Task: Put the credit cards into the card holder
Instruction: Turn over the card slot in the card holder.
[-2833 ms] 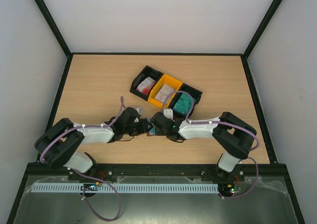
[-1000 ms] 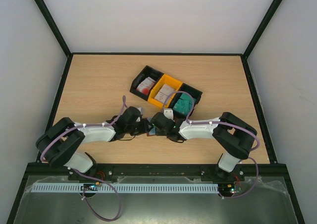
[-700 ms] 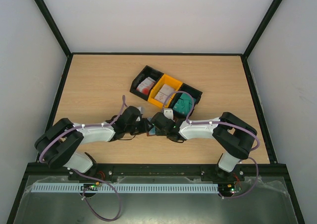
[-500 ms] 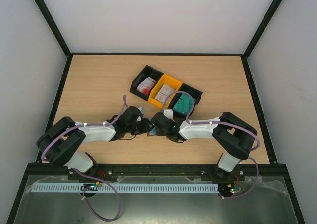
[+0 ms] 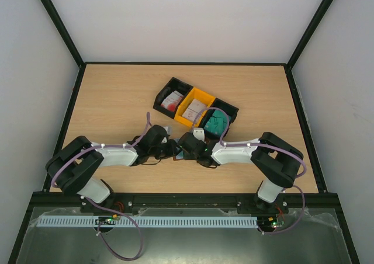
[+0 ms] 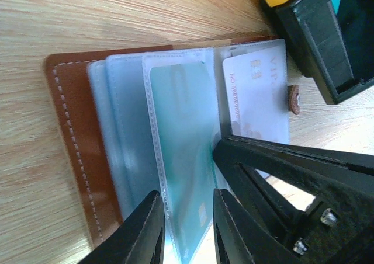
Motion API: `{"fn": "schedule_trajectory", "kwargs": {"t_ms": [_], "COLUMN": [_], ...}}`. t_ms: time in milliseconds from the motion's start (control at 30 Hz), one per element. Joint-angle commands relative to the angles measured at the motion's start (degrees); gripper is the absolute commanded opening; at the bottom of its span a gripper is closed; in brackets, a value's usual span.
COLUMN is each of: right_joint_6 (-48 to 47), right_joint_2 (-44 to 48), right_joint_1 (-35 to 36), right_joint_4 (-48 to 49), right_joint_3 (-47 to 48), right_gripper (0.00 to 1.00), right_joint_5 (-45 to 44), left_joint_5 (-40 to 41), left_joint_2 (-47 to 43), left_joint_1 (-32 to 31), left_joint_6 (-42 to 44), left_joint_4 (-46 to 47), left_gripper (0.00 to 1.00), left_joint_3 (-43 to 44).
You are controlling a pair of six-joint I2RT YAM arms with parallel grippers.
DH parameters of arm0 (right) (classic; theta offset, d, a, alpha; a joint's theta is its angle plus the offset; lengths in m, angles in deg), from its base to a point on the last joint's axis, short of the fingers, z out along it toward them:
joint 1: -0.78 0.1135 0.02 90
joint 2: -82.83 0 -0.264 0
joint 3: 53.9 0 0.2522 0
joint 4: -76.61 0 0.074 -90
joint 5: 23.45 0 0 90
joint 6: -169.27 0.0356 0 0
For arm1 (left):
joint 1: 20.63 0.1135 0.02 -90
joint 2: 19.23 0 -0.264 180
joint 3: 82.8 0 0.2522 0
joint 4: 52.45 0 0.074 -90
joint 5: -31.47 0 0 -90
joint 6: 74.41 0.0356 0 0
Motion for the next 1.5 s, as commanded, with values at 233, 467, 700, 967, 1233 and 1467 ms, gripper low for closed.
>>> {"fn": "schedule_trajectory", "kwargs": {"t_ms": [233, 467, 700, 967, 1233, 1467], "right_joint_6": [2.46, 6.66, 11.55, 10.35, 1.33, -4.73], "right_joint_2": [4.58, 13.85, 28.86, 41.55, 47.25, 49.35], "right_joint_1": [0.43, 0.38, -0.27, -2.64, -3.3, -3.27], "right_joint_4": [-5.42, -13.41, -21.4, -26.11, -26.0, -26.37], "right_joint_3": [-2.34, -2.74, -3.69, -4.5, -1.75, 1.49], "right_gripper": [0.1, 0.1, 0.14, 0.27, 0.46, 0.56], "right_joint_5": [-1.83, -13.54, -24.2, -25.61, -22.27, -18.88], "left_joint_5": [-4.15, -5.63, -6.98, -6.53, 4.23, 17.12], "left_joint_2": [2.32, 4.73, 8.36, 11.77, 0.89, -15.28], "left_joint_1": [-0.92, -1.58, -3.48, -5.55, -4.8, -2.34], "left_joint_6": [1.5, 1.81, 2.25, 1.75, 9.0, 13.08], "left_joint_4": [3.99, 4.17, 3.61, 3.29, -10.75, -22.02], "left_gripper": [0.28, 0.33, 0.42, 0.6, 0.81, 1.0], "left_joint_3": [3.34, 6.21, 11.2, 16.27, 21.39, 18.62]}}
